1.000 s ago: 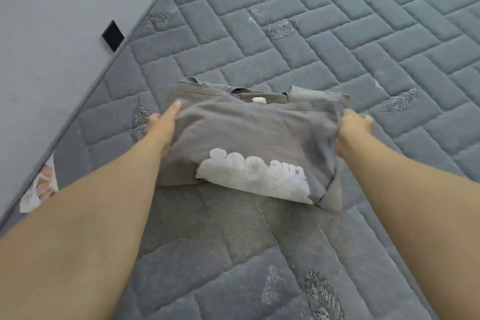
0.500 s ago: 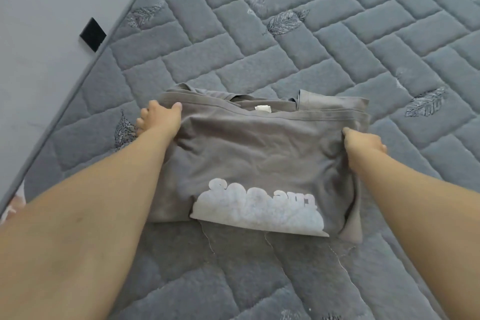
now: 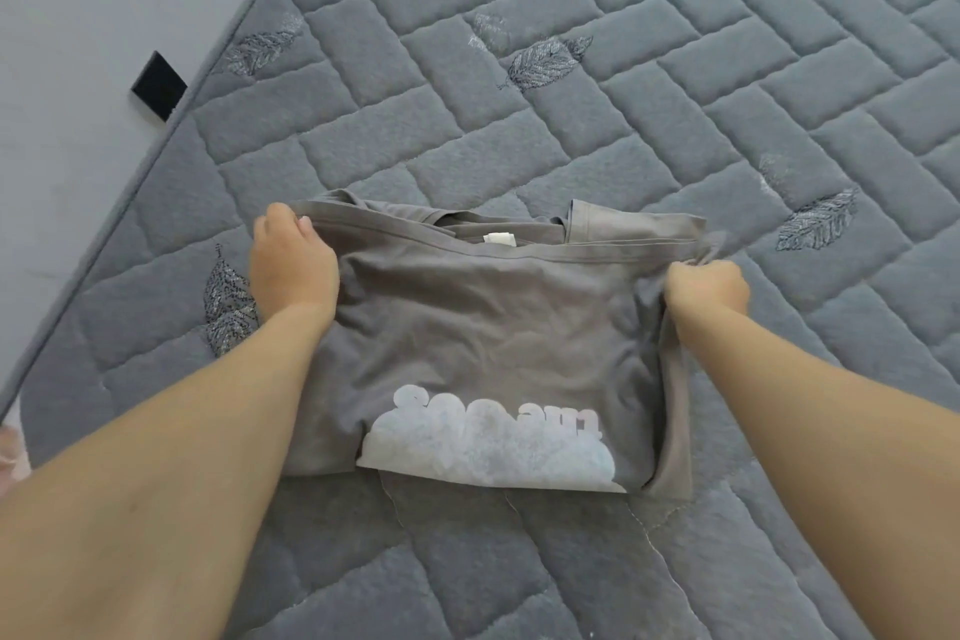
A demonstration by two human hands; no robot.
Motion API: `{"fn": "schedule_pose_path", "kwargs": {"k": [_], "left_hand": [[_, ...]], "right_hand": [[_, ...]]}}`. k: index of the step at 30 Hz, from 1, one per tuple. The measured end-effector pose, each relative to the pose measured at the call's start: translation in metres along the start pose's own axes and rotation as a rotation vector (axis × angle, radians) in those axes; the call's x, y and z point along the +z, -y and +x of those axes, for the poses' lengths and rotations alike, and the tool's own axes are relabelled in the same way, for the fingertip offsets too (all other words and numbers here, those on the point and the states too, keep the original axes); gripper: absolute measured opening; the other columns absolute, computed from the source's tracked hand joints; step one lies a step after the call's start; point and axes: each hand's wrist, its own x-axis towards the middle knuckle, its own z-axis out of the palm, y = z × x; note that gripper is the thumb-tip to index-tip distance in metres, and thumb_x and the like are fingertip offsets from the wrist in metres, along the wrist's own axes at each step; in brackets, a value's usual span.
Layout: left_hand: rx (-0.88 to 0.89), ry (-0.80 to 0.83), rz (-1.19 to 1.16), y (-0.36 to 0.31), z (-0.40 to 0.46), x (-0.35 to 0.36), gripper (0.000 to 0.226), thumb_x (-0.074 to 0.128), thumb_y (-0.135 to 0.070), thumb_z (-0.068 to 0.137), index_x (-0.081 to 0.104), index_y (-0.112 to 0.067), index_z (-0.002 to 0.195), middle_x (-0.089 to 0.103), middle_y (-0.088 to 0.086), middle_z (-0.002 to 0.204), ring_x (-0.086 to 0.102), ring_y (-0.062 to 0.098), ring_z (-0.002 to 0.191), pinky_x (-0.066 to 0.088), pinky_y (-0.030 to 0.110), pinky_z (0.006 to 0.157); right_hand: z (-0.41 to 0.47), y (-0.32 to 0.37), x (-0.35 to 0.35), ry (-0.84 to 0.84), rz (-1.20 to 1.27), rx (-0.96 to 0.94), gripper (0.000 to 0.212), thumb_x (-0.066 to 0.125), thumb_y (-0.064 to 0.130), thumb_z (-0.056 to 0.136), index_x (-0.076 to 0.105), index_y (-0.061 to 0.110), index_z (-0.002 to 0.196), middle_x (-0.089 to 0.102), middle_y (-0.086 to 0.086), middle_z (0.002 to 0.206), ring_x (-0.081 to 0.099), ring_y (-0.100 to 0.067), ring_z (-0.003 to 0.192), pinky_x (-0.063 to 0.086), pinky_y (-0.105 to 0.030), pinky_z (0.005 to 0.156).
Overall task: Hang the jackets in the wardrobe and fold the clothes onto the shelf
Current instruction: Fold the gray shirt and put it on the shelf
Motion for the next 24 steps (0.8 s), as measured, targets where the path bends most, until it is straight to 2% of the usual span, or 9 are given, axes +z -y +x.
{"fn": "schedule_pose_path", "kwargs": {"k": [3, 8, 9, 11, 13, 15, 17, 20, 24], "left_hand": [[-0.059, -0.083, 0.038, -0.006, -0.019, -0.005, 0.024, 0.04, -0.02, 0.102, 0.052, -0.001, 0.108, 0.052, 0.023, 0.119, 0.052, 0.043, 0.104, 0.039, 0.051, 0.085], [-0.247, -0.163, -0.037, -0.031, 0.013, -0.008, 0.027, 0.035, -0.024, 0.103, 0.052, -0.006, 0.113, 0.051, 0.019, 0.125, 0.054, 0.041, 0.11, 0.041, 0.05, 0.085], [-0.265, -0.122, -0.029, -0.034, 0.024, -0.007, 0.029, 0.035, -0.028, 0.103, 0.053, -0.009, 0.115, 0.051, 0.017, 0.127, 0.054, 0.04, 0.112, 0.041, 0.049, 0.088], [-0.258, 0.062, 0.021, -0.034, 0.037, 0.002, 0.033, 0.036, -0.038, 0.103, 0.053, -0.015, 0.119, 0.048, 0.015, 0.134, 0.049, 0.038, 0.121, 0.036, 0.049, 0.098], [-0.289, 0.24, 0.06, -0.022, 0.025, 0.011, 0.044, 0.041, -0.053, 0.098, 0.05, -0.019, 0.125, 0.04, 0.014, 0.143, 0.038, 0.037, 0.131, 0.028, 0.049, 0.107], [-0.42, 0.261, 0.087, 0.004, -0.009, 0.012, 0.059, 0.045, -0.061, 0.091, 0.045, -0.017, 0.13, 0.036, 0.016, 0.146, 0.034, 0.037, 0.135, 0.025, 0.049, 0.109], [-0.486, 0.211, 0.108, 0.032, -0.055, 0.004, 0.061, 0.05, -0.057, 0.088, 0.045, -0.012, 0.128, 0.04, 0.021, 0.142, 0.037, 0.04, 0.132, 0.031, 0.051, 0.106], [-0.483, 0.209, 0.16, 0.063, -0.114, -0.012, 0.052, 0.053, -0.041, 0.086, 0.047, -0.007, 0.126, 0.047, 0.024, 0.136, 0.044, 0.044, 0.125, 0.036, 0.052, 0.1], [-0.706, 0.19, 0.092, 0.071, -0.14, -0.027, 0.045, 0.048, -0.029, 0.089, 0.048, -0.006, 0.128, 0.05, 0.023, 0.136, 0.048, 0.044, 0.124, 0.036, 0.051, 0.101]], "right_hand": [[-0.003, 0.001, -0.013, -0.073, -0.089, -0.147, 0.034, 0.043, 0.027, 0.099, 0.061, 0.001, 0.113, 0.06, -0.025, 0.123, 0.055, -0.042, 0.115, 0.044, -0.042, 0.091], [0.017, 0.028, -0.032, -0.171, 0.075, -0.126, 0.039, 0.036, 0.03, 0.103, 0.059, 0.002, 0.116, 0.06, -0.025, 0.125, 0.053, -0.041, 0.118, 0.04, -0.043, 0.092], [0.022, 0.035, -0.03, -0.164, 0.114, -0.108, 0.039, 0.037, 0.031, 0.103, 0.058, 0.002, 0.118, 0.059, -0.024, 0.126, 0.053, -0.041, 0.119, 0.04, -0.043, 0.093], [0.025, 0.039, -0.021, -0.116, 0.182, -0.026, 0.043, 0.045, 0.036, 0.1, 0.053, 0.002, 0.126, 0.055, -0.023, 0.133, 0.051, -0.04, 0.124, 0.039, -0.042, 0.098], [0.013, 0.022, -0.009, -0.072, 0.198, 0.106, 0.06, 0.055, 0.045, 0.093, 0.044, 0.001, 0.133, 0.049, -0.024, 0.14, 0.048, -0.041, 0.128, 0.037, -0.044, 0.104], [-0.02, -0.014, 0.003, -0.024, 0.159, 0.167, 0.067, 0.059, 0.05, 0.089, 0.041, 0.003, 0.132, 0.048, -0.024, 0.139, 0.049, -0.042, 0.126, 0.038, -0.048, 0.104], [-0.062, -0.055, 0.012, 0.02, 0.071, 0.176, 0.064, 0.058, 0.054, 0.087, 0.042, 0.008, 0.128, 0.051, -0.021, 0.135, 0.049, -0.041, 0.124, 0.038, -0.049, 0.101], [-0.113, -0.096, 0.021, -0.036, -0.082, 0.22, 0.052, 0.056, 0.045, 0.087, 0.048, 0.01, 0.125, 0.047, -0.017, 0.136, 0.041, -0.038, 0.127, 0.031, -0.048, 0.103], [-0.137, -0.107, 0.024, -0.089, 0.026, 0.41, 0.037, 0.047, 0.026, 0.093, 0.048, 0.014, 0.128, 0.041, -0.012, 0.139, 0.036, -0.034, 0.126, 0.031, -0.047, 0.1]]}}
